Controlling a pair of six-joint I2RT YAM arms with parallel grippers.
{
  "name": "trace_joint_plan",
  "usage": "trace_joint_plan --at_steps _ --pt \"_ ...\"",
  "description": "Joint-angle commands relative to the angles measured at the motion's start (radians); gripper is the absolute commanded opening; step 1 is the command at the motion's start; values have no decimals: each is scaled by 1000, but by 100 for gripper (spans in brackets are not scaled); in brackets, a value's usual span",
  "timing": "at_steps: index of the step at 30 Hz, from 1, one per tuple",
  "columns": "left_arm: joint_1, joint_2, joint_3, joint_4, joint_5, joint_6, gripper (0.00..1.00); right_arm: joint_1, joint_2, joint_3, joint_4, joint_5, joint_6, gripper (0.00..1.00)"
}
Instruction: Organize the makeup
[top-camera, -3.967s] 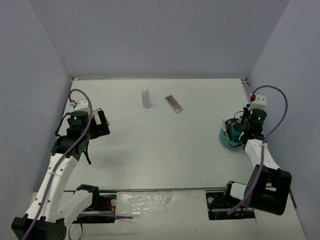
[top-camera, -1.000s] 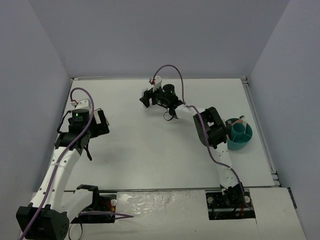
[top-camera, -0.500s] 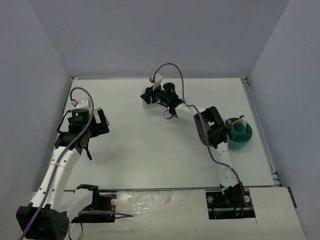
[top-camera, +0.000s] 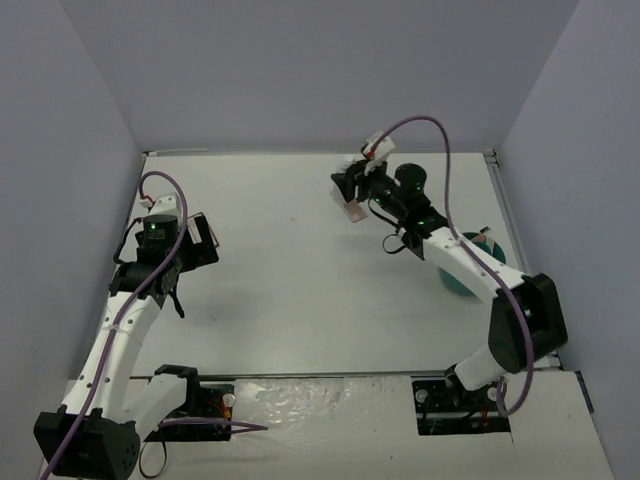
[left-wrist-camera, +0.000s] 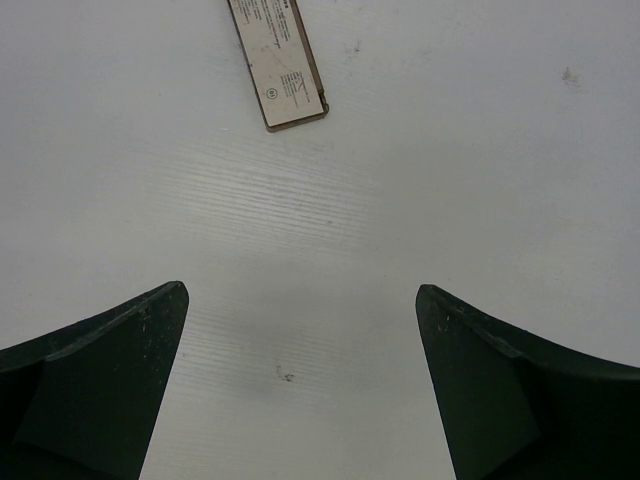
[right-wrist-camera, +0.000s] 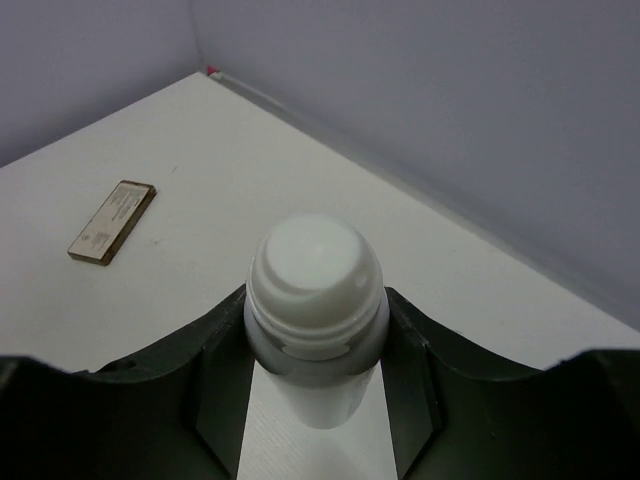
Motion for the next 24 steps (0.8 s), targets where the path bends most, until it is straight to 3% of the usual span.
trace_joint_plan --at_steps 1,9,12,24 --pt "6 -12 30 27 -22 -2 97 -107 -266 -121 -26 164 -37 0" --pt "6 4 32 28 -4 -11 97 -348 -577 -236 -225 342 17 0" --pt "6 3 30 28 -4 -11 97 -422 -625 -264 -256 426 71 0" --pt "5 -11 26 26 -8 -9 97 -577 -609 -297 -357 460 226 0"
